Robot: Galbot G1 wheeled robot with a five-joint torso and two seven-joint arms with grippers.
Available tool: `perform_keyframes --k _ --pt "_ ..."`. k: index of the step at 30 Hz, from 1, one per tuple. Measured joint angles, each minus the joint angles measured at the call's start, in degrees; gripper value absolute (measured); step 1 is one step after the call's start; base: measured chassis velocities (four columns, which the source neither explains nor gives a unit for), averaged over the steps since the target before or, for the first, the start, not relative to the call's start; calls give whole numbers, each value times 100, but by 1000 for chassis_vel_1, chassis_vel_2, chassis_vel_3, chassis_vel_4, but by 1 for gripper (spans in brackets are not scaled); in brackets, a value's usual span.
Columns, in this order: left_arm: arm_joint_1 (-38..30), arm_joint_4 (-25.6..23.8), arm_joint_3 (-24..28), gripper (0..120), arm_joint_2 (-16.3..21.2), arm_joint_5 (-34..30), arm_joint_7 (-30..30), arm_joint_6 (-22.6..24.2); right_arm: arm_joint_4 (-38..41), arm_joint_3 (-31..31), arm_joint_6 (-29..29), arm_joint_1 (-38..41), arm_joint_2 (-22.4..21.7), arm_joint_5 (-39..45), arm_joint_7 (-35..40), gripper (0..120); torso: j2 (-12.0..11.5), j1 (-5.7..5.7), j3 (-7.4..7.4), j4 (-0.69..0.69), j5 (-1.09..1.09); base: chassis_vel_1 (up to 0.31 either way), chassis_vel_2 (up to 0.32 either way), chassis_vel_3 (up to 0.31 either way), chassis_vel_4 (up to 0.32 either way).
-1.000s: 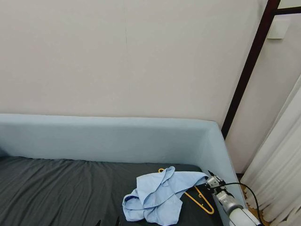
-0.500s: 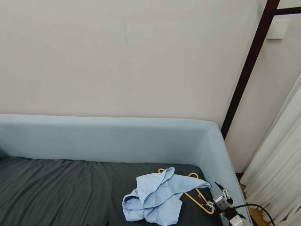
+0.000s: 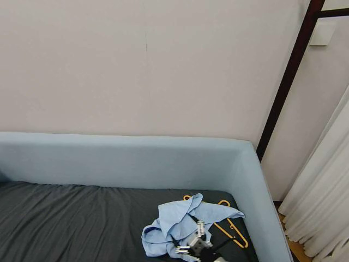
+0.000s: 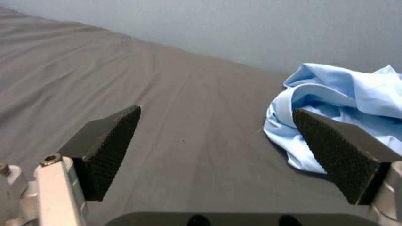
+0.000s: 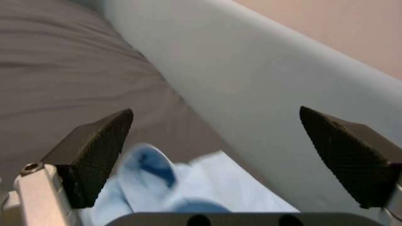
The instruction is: Pick up the clothes from the sofa and hang them on the clothes hanger.
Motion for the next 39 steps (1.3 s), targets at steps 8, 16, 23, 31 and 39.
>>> perform_keyframes --k 8,16,23,31,39 --pt "108 -7 -51 92 -66 59 30 -97 -1264 -1322 -91 1229 651 189 10 100 -1 0 0 0 1 0 0 0 0" --pt "82 78 -50 91 -79 119 3 -153 -2000 -2136 -461 2153 972 822 63 100 -1 1 0 1 1 0 0 0 0" --pt "-20 149 -35 91 -73 115 -24 -169 -2045 -2797 -1618 2756 973 1806 177 100 -1 1 0 0 1 0 0 0 0" --pt "-75 233 -38 92 -63 81 -46 -218 -2248 -2924 -2127 3160 965 2364 213 100 0 1 0 0 2 0 0 0 0" --pt "-145 304 -22 92 -64 51 -66 -247 -2391 -3064 -2506 3418 902 2481 254 100 -1 1 0 0 2 0 0 0 0"
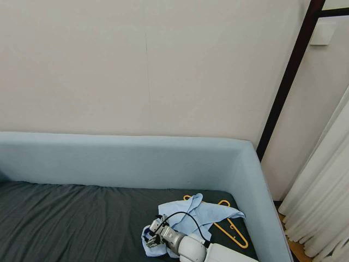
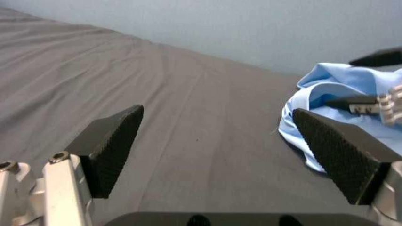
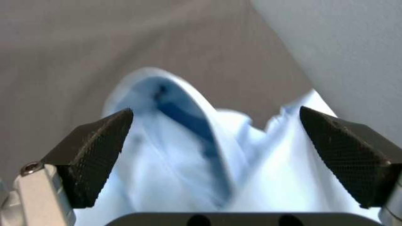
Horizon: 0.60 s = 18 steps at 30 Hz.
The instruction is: Pick up the clothes from the sofa and hang them on the clothes hanger.
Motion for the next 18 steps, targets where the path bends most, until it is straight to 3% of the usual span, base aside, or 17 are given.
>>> perform_keyframes --k 6,13,18 --pt "-26 65 27 93 1 -20 2 -27 -190 -10 73 116 12 -757 181 100 0 0 0 0 0 0 0 0 0" --pt "-39 77 33 93 4 -47 8 -37 -304 -270 405 194 61 -2887 207 100 0 0 0 0 0 0 0 0 0" --pt "-40 84 19 93 0 -63 9 -58 -294 -436 440 241 28 -3393 69 100 0 0 0 0 0 0 0 0 0"
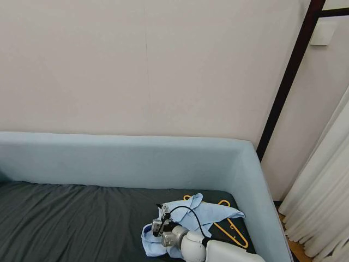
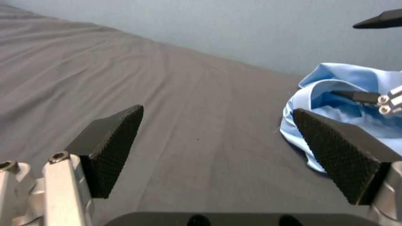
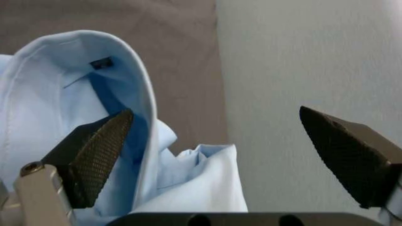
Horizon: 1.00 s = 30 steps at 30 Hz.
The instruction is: Pick up the clothes from the sofa and hang them on the clothes hanger.
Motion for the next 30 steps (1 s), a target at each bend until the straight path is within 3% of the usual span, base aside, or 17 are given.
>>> perform_keyframes --k 4,8,12,13,15,18,23,28,30 --pt "-3 19 -2 93 -4 -7 0 -9 -89 -40 13 25 33 -132 -45 95 0 0 0 0 0 0 0 0 0" --pt "-18 37 0 92 -17 -10 0 -13 -327 -63 146 82 122 -379 -107 76 0 0 0 1 0 0 0 0 0" --pt "-24 36 2 92 -22 -13 0 -13 -387 -100 165 107 130 -397 -163 66 0 0 0 1 0 0 0 0 0" --pt "-25 37 3 92 -22 -14 0 -13 -394 -107 165 109 130 -388 -168 59 0 0 0 1 0 0 0 0 0" --pt "-28 37 5 93 -22 -16 0 -13 -404 -120 164 115 130 -369 -176 57 0 0 0 1 0 0 0 0 0" --pt "-45 62 25 93 -23 -18 -3 -12 -456 -132 197 130 119 -390 -199 38 0 0 0 0 0 0 0 0 0" --pt "-78 95 68 93 -24 -18 -4 8 -456 -163 251 197 87 -420 -226 25 0 -1 0 1 0 0 0 0 0" --pt "-122 131 93 93 -28 -9 -17 41 -520 -184 340 233 86 -421 -245 2 0 -1 0 0 0 0 0 0 0" --pt "-122 132 98 93 -28 -2 -19 48 -526 -181 367 235 78 -425 -242 0 0 -1 0 1 0 0 0 0 0"
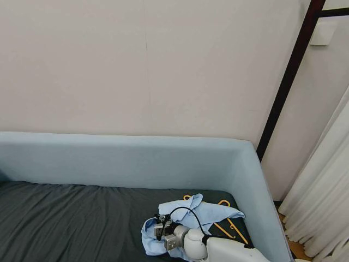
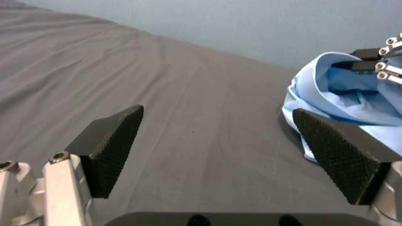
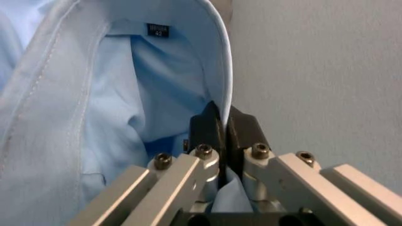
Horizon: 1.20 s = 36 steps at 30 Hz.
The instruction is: Pick up the clothes from the sofa and hang them on the clothes hanger.
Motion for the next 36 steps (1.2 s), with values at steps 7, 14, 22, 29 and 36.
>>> perform_keyframes --k 7,14,22,29,36 --pt "-132 -63 196 93 6 19 -57 221 513 187 -294 8 -228 637 194 0 0 0 0 0 0 0 0 0 0" --pt "-493 -635 781 90 87 -1002 39 685 1000 217 -740 37 -393 1302 448 0 1 0 0 -1 0 0 0 0 0" --pt "-1119 -1150 1427 93 155 -1315 -223 1301 1482 376 -1384 216 -322 2274 868 0 1 0 0 0 0 0 0 0 0" --pt "-1779 -905 1946 93 27 -1469 -493 1525 1413 718 -1583 491 -130 2790 1175 0 1 0 0 0 0 0 0 0 0" --pt "-2100 -550 2062 93 -140 -1387 -573 1540 1416 828 -1620 605 -125 2914 1232 0 1 1 0 0 0 0 0 0 0"
